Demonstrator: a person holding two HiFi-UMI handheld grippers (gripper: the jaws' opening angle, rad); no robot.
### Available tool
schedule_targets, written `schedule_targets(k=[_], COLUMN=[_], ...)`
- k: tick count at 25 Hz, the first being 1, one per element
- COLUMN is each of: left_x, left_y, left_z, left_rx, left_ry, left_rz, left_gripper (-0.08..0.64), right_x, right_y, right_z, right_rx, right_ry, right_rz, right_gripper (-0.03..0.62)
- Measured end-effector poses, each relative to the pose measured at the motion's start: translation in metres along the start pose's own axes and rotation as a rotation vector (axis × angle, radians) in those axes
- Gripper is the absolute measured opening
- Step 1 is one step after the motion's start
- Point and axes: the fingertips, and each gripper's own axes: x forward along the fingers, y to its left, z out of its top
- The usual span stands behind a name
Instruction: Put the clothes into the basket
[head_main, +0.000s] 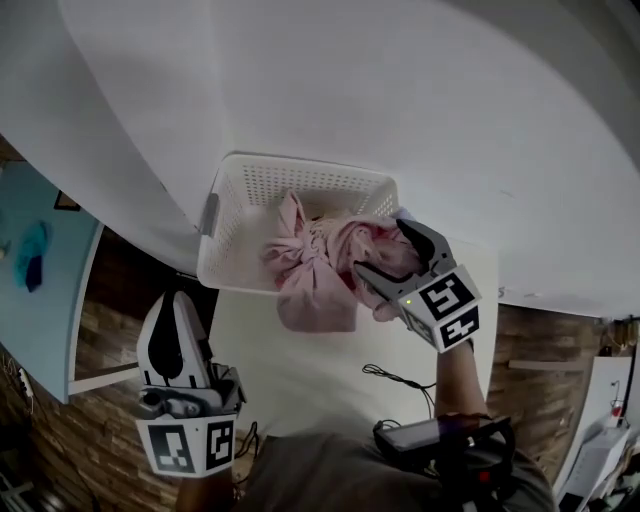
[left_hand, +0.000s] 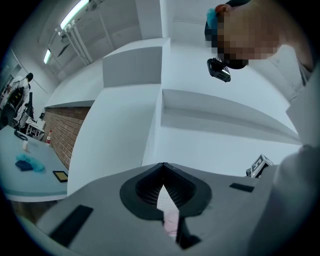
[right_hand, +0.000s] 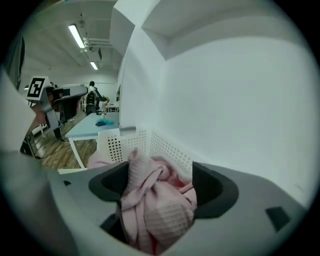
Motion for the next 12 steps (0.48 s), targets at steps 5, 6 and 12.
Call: schedule_targets(k=[5, 6, 12], left_x=[0.004, 0.003, -0.003], left_y=[-0.005, -0.008, -0.035], left_z=[-0.005, -0.004, -0.001], left_rx=[-0.005, -0.002, 0.022], left_ry=[0.0, -0.002, -0.007], left_rz=[-0.009, -0.014, -0.057], left_gripper=[0.008, 0.008, 0.008], right_x=[-0.005, -0.01, -0.059], right_y=[-0.003, -0.004, -0.01], right_z=[0.005, 0.007, 0.017], right_rx=[0.013, 0.024, 0.074], right_ry=[-0.065, -0.094, -0.297], right_rz=[-0.025, -0.035, -0.105], right_gripper=[0.405, 0.405, 0.38])
